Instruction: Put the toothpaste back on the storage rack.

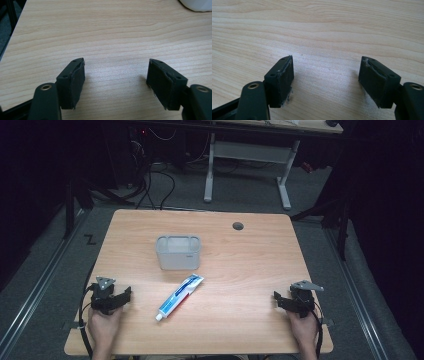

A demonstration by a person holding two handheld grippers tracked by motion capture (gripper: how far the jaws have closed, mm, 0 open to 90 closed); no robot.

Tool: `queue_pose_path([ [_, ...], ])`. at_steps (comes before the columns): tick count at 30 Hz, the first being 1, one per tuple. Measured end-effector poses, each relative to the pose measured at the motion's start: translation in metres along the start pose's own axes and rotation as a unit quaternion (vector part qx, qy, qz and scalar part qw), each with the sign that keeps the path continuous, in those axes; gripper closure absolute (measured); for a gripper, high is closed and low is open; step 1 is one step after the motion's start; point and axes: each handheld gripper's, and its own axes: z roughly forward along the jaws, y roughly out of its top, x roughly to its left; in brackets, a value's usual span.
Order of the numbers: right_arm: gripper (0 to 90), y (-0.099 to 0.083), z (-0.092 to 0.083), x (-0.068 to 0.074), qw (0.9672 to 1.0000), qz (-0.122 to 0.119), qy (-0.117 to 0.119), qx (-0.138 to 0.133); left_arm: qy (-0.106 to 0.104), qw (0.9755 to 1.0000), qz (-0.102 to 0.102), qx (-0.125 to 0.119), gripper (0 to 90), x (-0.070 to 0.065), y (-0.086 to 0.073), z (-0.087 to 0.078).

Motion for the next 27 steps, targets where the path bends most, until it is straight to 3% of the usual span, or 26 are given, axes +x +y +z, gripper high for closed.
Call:
queue_pose_path([
  [11,28.3,0.0,0.0,-0.0001,1.0,0.0,0.0,0.0,-0.003,1.0,0.006,0.001,27.7,-0.0022,-0.0003,0.0001],
  [21,28.3,0.0,-0.0001,0.0,1.0,0.0,0.0,0.0,-0.042,0.9983,0.04,0.01,22.4,-0.0014,-0.0007,-0.0012],
  [27,28.2,0.0,-0.0001,-0.0001,1.0,-0.001,0.0,0.0,-0.044,0.9983,0.037,0.014,25.9,0.0003,0.0008,-0.0023],
])
